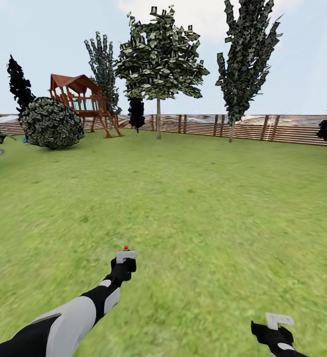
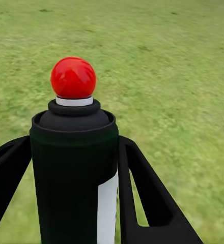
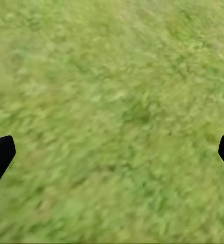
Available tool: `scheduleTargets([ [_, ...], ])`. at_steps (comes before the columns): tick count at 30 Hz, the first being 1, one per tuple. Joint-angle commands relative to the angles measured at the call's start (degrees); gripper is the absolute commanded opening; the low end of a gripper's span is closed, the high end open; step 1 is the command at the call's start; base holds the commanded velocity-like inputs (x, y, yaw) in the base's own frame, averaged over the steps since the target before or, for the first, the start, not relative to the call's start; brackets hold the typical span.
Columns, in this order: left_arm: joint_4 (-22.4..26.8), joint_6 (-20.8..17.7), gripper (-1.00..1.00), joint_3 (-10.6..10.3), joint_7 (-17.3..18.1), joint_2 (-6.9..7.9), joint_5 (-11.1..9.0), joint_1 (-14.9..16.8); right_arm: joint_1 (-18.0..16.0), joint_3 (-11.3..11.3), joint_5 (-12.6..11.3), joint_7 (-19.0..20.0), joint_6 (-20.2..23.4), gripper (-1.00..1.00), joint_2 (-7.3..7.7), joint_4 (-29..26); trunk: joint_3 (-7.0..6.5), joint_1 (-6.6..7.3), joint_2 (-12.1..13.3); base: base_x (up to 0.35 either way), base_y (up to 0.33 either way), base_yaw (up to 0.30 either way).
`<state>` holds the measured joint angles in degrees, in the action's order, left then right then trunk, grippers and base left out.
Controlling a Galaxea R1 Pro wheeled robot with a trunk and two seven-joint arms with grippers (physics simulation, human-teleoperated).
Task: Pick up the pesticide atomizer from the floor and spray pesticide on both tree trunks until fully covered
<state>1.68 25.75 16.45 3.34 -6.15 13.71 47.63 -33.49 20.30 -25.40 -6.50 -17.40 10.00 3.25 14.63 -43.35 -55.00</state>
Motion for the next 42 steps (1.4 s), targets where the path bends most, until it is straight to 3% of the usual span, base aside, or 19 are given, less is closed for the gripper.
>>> scheduleTargets([
  [1,0.00,0.00,-1.00,-0.01,0.00,0.00,0.00,0.00,0.00,0.00,0.00,0.00,0.00,1.00,0.01,0.00,0.00,0.00,0.00,0.350,0.000,0.000],
  [42,0.00,0.00,-1.00,-0.01,0.00,0.00,0.00,0.00,0.09,0.00,0.00,0.00,0.00,1.00,0.01,0.00,0.38,0.00,0.00,0.350,0.000,0.000],
])
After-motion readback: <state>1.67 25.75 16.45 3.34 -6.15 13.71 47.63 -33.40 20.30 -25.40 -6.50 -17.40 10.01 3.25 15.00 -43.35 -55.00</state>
